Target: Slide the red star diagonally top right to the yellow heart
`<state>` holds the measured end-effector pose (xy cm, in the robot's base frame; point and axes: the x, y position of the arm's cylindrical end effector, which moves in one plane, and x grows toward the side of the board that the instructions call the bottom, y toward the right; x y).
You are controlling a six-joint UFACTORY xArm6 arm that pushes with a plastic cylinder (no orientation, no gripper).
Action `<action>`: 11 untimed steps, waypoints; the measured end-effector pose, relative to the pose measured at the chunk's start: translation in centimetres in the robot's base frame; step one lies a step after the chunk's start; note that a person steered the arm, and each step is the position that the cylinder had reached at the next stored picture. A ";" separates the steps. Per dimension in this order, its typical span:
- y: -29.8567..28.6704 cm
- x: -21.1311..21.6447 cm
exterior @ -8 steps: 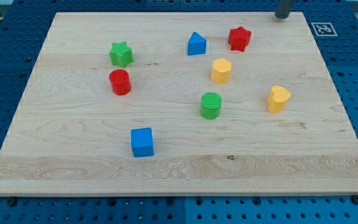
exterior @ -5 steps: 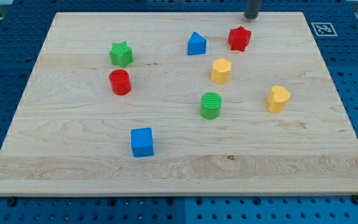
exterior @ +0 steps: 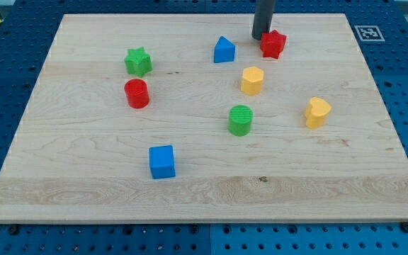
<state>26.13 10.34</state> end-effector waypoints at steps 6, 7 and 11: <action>6.3 5.6; 8.1 6.3; 12.2 8.9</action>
<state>35.07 22.55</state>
